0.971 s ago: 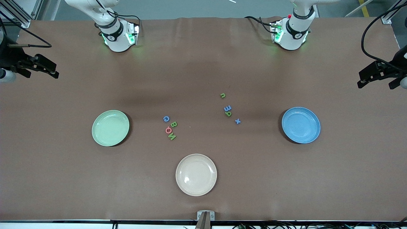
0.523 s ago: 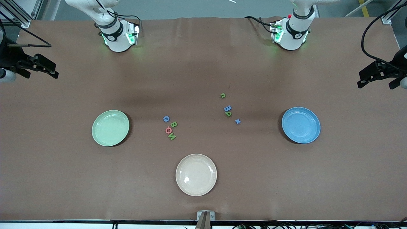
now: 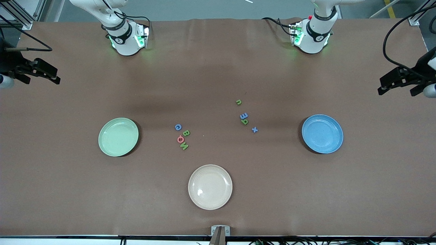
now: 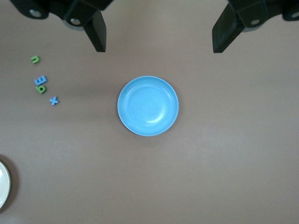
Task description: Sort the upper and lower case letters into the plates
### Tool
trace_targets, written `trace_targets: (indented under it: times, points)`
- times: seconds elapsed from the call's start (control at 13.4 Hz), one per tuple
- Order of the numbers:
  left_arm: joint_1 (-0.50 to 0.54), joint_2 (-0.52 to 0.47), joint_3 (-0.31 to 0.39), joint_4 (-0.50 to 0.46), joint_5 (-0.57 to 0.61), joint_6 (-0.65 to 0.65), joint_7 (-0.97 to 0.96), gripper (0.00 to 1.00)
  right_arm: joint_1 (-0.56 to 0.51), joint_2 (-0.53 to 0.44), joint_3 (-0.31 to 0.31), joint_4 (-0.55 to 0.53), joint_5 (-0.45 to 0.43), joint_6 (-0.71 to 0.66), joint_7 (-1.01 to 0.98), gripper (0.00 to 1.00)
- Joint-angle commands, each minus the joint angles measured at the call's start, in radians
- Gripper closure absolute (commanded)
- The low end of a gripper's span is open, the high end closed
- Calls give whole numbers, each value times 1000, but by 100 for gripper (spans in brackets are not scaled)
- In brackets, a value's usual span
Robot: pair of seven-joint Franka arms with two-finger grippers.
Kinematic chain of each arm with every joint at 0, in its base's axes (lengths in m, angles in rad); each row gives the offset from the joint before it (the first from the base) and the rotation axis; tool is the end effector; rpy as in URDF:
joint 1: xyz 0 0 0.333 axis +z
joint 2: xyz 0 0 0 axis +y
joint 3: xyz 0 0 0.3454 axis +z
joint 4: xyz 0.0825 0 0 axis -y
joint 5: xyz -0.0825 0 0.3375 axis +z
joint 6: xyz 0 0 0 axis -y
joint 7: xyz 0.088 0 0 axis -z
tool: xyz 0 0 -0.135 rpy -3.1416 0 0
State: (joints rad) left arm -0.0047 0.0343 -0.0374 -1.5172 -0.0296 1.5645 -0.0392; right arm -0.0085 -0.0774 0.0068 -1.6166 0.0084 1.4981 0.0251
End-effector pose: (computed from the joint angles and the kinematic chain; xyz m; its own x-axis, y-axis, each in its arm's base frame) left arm 0.5193 -0.0255 0.6306 0.9999 -0.0031 0.0118 -0.0034 -0.9995 0.0314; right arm 0.4727 0.0005 0.6384 0.9988 -0.0262 -0.0413 -0.0265 -0.9996 -0.0068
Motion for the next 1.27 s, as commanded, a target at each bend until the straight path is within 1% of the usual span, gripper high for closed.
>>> trace_targets:
  times: [0.0, 0.15, 0.37, 0.52, 0.67, 0.82, 0.97, 1.05, 1.2]
  points:
    - [-49, 73, -39, 2, -26, -11, -175, 0, -16, -27, 10, -23, 5, 13, -14, 0]
    - [-113, 143, -62, 2, -24, 15, -339, 0, -16, -27, 10, -23, 5, 7, -14, 0]
    - [-242, 261, -62, -9, -7, 113, -600, 0, -13, -25, 15, -3, 4, -1, -8, 0]
    - [-296, 275, -62, -90, -7, 243, -715, 0, -14, -19, 15, 23, 2, 1, -16, 0]
    - [-343, 331, -59, -101, 2, 319, -825, 0, -28, -1, 10, 29, -1, 2, -5, 0]
    - [-380, 395, -62, -101, 10, 397, -896, 0, -47, 5, 10, 29, -1, 10, -16, 0]
    - [-415, 453, -59, -112, 16, 504, -935, 0, -47, 43, 10, 34, -13, 25, -16, 0]
    - [-432, 484, -59, -113, 40, 555, -970, 0, -47, 74, 10, 32, -12, 51, -16, 0]
    - [-446, 536, -62, -113, 80, 601, -1034, 0, -53, 206, 10, 58, 1, 71, -23, 0]
